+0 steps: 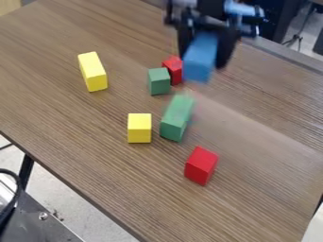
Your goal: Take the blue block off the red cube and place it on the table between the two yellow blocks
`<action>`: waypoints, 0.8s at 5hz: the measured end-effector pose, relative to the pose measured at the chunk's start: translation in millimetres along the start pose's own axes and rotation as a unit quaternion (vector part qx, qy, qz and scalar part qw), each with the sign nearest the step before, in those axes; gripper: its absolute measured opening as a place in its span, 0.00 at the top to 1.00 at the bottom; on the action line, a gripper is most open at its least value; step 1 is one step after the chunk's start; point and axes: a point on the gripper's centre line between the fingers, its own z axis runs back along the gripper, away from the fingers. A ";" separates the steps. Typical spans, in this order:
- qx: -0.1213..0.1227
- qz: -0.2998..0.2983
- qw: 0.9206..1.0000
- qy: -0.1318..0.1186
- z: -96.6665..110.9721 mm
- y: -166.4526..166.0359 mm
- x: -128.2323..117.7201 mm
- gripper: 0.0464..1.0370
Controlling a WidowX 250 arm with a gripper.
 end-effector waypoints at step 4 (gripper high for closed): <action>-0.048 0.295 0.954 0.004 -14.0 59.6 98.1 0.45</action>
